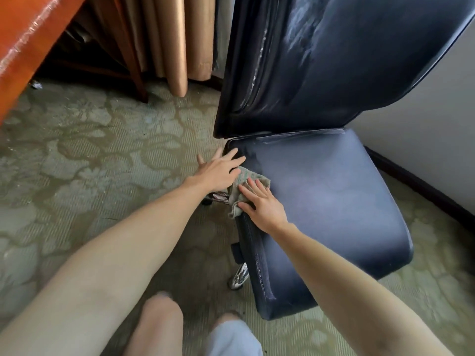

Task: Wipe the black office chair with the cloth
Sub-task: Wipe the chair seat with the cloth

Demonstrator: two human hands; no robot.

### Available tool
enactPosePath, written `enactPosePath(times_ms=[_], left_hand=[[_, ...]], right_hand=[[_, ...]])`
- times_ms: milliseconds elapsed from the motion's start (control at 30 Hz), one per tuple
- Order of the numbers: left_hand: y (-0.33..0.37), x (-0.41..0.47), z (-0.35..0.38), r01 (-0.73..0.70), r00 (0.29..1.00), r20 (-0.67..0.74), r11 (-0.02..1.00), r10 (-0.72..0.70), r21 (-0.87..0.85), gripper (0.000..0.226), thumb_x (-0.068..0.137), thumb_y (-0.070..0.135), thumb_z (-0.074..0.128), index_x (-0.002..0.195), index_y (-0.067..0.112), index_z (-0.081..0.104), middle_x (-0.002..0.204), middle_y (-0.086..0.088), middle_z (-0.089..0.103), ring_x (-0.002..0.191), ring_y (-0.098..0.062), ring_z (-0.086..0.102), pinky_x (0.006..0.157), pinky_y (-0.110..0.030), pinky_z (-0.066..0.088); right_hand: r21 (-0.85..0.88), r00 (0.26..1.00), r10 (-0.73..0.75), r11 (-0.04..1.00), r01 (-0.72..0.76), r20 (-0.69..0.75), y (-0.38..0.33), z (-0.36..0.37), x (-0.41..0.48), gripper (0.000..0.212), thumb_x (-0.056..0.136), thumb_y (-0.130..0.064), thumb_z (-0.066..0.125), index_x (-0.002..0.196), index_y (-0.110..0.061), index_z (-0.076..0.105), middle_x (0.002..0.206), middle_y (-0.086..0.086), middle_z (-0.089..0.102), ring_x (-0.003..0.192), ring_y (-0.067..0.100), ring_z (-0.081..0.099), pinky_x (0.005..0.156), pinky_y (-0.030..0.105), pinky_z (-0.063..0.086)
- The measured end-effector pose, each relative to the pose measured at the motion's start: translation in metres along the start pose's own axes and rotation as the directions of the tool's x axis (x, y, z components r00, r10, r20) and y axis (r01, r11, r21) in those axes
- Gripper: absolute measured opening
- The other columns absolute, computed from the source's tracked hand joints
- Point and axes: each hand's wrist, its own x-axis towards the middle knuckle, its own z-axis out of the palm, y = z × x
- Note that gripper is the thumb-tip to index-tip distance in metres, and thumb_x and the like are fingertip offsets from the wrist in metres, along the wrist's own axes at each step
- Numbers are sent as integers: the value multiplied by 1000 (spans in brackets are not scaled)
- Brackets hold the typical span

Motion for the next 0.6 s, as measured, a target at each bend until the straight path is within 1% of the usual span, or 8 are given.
enactPosePath(times_ms=[67, 167, 267, 367, 433, 500, 567, 600], left_hand=[[1, 3, 5, 24, 998, 52, 999, -26, 42, 45, 106, 40, 23, 151, 41, 25, 162, 14, 7, 150, -22, -6, 107, -71, -10], [3, 9, 19, 59, 997, 53, 997, -61, 54, 46, 104, 46, 22, 149, 40, 31, 162, 12, 11, 150, -22, -2, 107, -72, -13], [5, 15, 33, 100, 995, -10, 995, -100, 4, 55, 99, 60, 20, 149, 41, 32, 162, 12, 12, 150, -23, 2, 107, -70, -15], [6, 20, 42, 188, 980, -63, 982, -190, -32, 70, 88, 72, 14, 151, 42, 25, 162, 11, 14, 150, -22, 3, 107, -66, -20], [7, 22, 47, 233, 965, -119, 972, -234, -21, 78, 84, 76, 12, 152, 40, 20, 162, 4, 17, 150, -24, 5, 108, -65, -21], [12, 18, 45, 234, 965, -128, 972, -228, 30, 72, 89, 73, 13, 152, 38, 20, 162, 2, 17, 150, -24, 3, 108, -65, -20], [16, 11, 46, 189, 976, -132, 972, -171, 138, 61, 96, 65, 13, 151, 41, 24, 162, 8, 14, 150, -23, 3, 107, -67, -19], [18, 7, 47, 170, 979, -144, 966, -143, 194, 57, 98, 62, 14, 150, 42, 28, 162, 10, 14, 150, -23, 7, 106, -67, -20]], right_hand=[[16, 1000, -12, 1000, 12, 16, 3, -1, 2, 54, 98, -52, 40, 149, -39, 28, 160, -12, 14, 148, 9, 5, 119, 33, 20], [3, 999, -48, 999, 48, -19, 9, 2, 6, 52, 98, -53, 40, 147, -40, 30, 159, -13, 16, 148, 8, 9, 115, 35, 28], [-63, 994, -90, 994, 86, -66, 10, 4, 10, 51, 98, -53, 39, 147, -39, 32, 159, -10, 19, 147, 14, 15, 110, 40, 33], [-112, 987, -141, 985, 132, -73, 11, 0, 3, 47, 98, -51, 39, 144, -39, 39, 158, -8, 23, 146, 20, 22, 109, 40, 33], [-155, 977, -206, 968, 196, -51, 21, 1, -11, 45, 97, -52, 41, 141, -40, 42, 158, -11, 23, 145, 17, 23, 111, 39, 32], [-167, 968, -247, 957, 238, -33, 31, 5, -28, 45, 96, -54, 41, 140, -43, 42, 156, -17, 22, 146, 11, 20, 112, 37, 31], [-162, 966, -256, 956, 247, -38, 37, 10, -36, 47, 96, -56, 40, 141, -45, 39, 156, -20, 21, 146, 8, 17, 112, 36, 30], [-161, 964, -262, 954, 252, -43, 36, 10, -35, 47, 96, -56, 40, 142, -45, 39, 156, -20, 20, 146, 8, 17, 112, 37, 30]])
